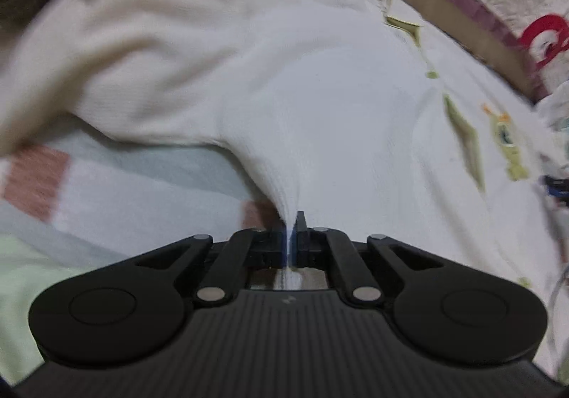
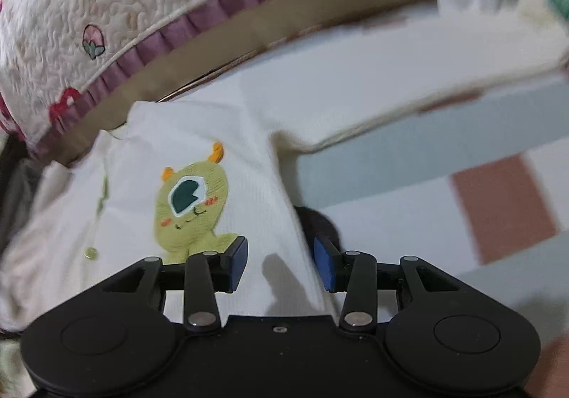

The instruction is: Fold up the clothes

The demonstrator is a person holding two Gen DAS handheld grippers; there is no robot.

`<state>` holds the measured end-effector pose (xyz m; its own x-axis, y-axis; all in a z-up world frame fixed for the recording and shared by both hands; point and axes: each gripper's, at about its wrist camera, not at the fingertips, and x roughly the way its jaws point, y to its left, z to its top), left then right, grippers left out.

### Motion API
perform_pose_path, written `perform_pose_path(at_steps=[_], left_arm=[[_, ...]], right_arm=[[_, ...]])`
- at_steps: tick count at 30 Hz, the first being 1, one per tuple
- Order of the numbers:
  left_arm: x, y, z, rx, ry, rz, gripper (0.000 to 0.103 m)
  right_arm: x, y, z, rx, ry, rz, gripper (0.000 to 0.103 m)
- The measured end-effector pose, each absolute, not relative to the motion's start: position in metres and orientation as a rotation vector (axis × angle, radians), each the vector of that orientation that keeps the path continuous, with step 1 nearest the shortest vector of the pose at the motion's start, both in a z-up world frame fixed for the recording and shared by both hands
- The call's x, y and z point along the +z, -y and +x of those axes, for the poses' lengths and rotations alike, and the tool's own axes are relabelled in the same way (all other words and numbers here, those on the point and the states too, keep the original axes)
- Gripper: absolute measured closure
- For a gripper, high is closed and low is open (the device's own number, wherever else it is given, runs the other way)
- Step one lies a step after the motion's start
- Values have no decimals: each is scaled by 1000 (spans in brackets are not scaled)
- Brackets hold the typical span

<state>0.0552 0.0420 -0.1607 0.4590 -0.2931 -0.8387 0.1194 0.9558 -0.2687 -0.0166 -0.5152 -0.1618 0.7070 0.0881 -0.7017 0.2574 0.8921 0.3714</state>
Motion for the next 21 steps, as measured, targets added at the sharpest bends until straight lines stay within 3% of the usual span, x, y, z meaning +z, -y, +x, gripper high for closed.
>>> perform_pose_path(at_steps=[4, 12, 15, 16, 17, 21], left_arm=[[-159, -43, 55, -217, -1061, -184, 100], [-162, -54, 57, -234, -1060, -263, 100], [-158, -53, 56, -242, -1046, -249, 100], [-157, -53, 56, -243, -1043, -245, 100], [-157, -53, 56, -245, -1044, -245, 100], [-156, -55, 55, -249, -1045, -250, 100]], right_arm=[[-145, 465, -23, 207, -799, 546, 57], [-180, 356, 0, 455, -1090, 551, 56], [-187, 326, -4, 466, -1062, 487, 55], [-185, 320, -6, 479, -1043, 470, 60], [-182, 316, -8, 483, -1024, 452, 95], [-149, 322, -37, 381, -823, 413, 98]])
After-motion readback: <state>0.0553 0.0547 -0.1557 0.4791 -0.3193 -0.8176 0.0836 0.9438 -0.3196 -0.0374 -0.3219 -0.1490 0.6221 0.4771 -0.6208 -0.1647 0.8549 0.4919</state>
